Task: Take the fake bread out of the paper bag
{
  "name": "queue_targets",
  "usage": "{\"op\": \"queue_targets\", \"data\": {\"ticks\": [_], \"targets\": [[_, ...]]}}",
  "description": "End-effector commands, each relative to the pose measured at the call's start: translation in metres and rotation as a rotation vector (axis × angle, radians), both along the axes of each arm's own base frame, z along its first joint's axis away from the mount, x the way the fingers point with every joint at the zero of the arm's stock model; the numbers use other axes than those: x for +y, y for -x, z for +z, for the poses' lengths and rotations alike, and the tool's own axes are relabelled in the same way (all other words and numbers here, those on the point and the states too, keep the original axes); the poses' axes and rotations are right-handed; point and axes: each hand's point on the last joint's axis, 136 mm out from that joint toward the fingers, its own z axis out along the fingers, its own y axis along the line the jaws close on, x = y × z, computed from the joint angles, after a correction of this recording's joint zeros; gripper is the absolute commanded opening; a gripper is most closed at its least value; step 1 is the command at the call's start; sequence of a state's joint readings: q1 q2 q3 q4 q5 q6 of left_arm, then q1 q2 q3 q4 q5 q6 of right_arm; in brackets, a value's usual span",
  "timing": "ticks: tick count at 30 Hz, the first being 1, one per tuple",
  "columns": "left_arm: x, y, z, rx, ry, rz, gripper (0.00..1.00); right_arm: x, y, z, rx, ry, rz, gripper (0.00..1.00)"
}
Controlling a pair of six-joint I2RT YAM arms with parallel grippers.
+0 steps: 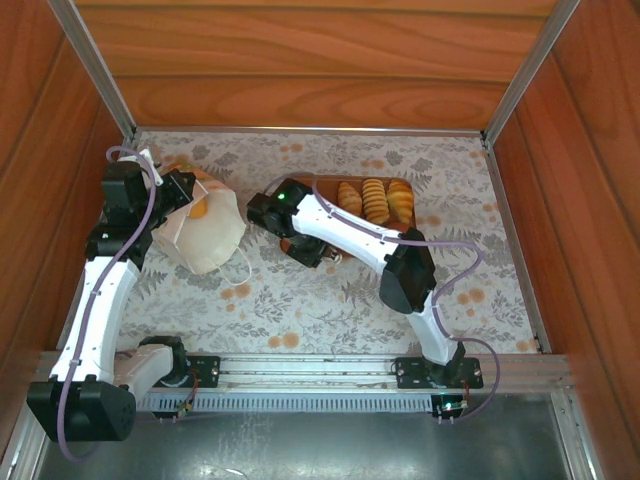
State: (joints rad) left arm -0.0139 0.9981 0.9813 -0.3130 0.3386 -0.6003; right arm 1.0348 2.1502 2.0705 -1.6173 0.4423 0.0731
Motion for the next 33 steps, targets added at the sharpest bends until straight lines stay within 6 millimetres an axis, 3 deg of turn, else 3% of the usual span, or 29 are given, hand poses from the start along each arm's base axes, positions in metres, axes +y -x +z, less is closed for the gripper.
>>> {"op": "queue_targets", "data": {"ticks": [1,8,11,17,20,24,30,33], "targets": [[-0.002,-0.002,0.004,-0.02,0.007,-0.012,0.0,-0.002,0.004,0.014,0.027,-0.044,-0.012,0.48],[-0.002,-0.003,0.005,-0.02,0.007,-0.01,0.0,0.016,0.0,0.048,0.014,-0.351,-0.081,0.49],[-0.002,-0.003,0.006,-0.023,0.006,-0.011,0.0,0.018,-0.008,0.053,0.011,-0.459,-0.141,0.5],[-0.002,-0.002,0.005,-0.022,0.008,-0.007,0.0,0.007,-0.037,0.036,0.032,-0.548,-0.35,0.49],[-0.002,-0.003,0.006,-0.021,0.011,-0.008,0.0,0.012,-0.044,0.024,0.075,-0.591,-0.399,0.49],[-0.002,-0.003,0.007,-0.023,0.013,-0.009,0.0,0.0,-0.057,0.006,0.05,-0.525,-0.452,0.48],[-0.002,-0.002,0.008,-0.026,0.013,-0.008,0.0,-0.005,-0.045,-0.012,0.135,-0.503,-0.472,0.44],[-0.001,-0.001,0.009,-0.027,0.01,-0.002,0.0,-0.009,-0.039,-0.01,0.137,-0.507,-0.465,0.42]]}}
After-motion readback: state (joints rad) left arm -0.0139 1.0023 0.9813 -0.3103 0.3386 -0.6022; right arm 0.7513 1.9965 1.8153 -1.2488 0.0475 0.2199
